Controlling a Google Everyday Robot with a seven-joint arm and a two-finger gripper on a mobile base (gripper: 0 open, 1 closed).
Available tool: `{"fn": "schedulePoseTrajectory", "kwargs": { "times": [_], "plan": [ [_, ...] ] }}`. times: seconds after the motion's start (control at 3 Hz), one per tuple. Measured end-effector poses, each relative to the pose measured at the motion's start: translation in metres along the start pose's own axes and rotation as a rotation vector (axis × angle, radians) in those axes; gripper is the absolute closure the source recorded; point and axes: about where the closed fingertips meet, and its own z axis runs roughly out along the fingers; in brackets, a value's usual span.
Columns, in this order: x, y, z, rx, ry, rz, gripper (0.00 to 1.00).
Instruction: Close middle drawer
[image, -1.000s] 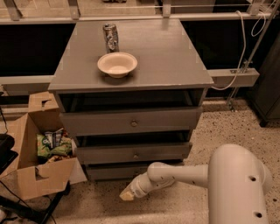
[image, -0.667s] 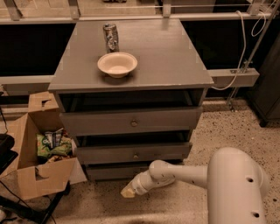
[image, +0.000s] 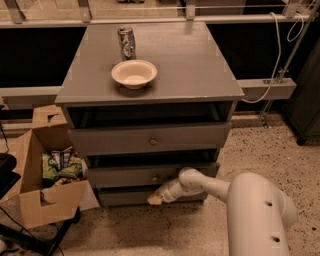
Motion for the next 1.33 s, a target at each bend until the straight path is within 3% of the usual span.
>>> {"fn": "schedulePoseTrajectory", "kwargs": {
  "times": [0.33,0.67,1.0,1.33],
  "plan": [
    [-0.012,-0.038,-0.030,0.091,0.003,0.004,1.00],
    [-0.012,-0.038,-0.030,0.091,0.003,0.004,1.00],
    [-0.014,-0.030,-0.045,0.124,0.024,0.006,1.00],
    [-0.049,0.004,-0.091,0.214,0.103,-0.003,1.00]
  ]
}}
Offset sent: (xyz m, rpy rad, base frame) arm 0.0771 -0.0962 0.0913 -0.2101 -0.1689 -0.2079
